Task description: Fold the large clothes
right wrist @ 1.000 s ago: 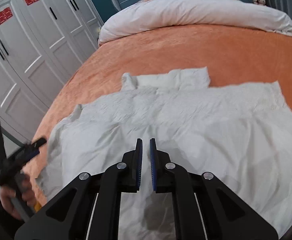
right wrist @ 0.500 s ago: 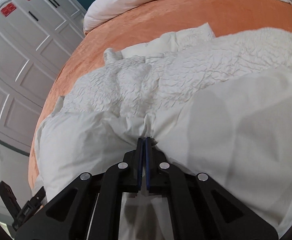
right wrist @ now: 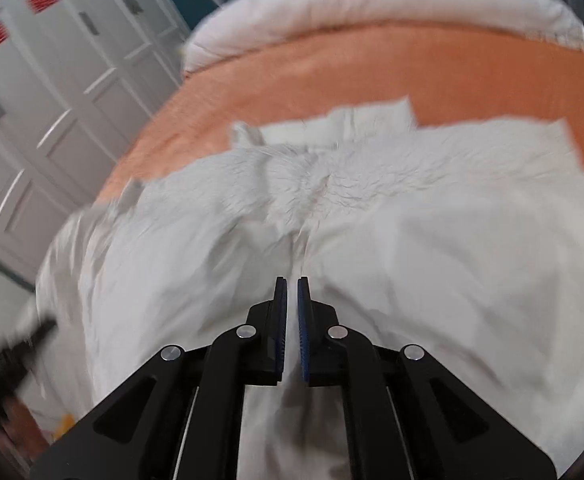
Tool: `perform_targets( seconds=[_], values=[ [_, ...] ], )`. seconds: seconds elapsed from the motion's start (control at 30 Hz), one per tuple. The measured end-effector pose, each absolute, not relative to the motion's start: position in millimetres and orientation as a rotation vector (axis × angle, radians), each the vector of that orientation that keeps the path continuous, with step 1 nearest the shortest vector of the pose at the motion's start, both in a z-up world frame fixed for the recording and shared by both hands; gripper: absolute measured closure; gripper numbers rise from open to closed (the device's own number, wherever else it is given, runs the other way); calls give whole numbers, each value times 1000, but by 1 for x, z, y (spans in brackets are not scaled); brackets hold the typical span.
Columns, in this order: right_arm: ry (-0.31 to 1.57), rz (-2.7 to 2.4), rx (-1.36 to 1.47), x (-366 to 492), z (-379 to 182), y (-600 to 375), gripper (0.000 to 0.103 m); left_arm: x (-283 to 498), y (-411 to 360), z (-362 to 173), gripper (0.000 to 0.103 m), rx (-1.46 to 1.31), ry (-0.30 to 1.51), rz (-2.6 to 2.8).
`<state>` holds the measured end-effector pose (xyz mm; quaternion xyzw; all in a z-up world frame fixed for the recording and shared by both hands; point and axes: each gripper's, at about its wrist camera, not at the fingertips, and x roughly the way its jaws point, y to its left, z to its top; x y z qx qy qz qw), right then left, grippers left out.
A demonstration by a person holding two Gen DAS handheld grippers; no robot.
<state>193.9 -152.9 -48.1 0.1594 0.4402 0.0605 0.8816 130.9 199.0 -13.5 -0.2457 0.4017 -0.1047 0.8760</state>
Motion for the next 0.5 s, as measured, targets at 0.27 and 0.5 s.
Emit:
perform_targets(
  seconds=[0.27, 0.5],
  values=[
    [971, 211, 319, 120, -65, -154, 98, 107, 136, 59, 99, -353, 730, -309],
    [1012, 278, 399, 133, -105, -136, 103, 98, 61, 87, 99, -201, 693, -435]
  ],
)
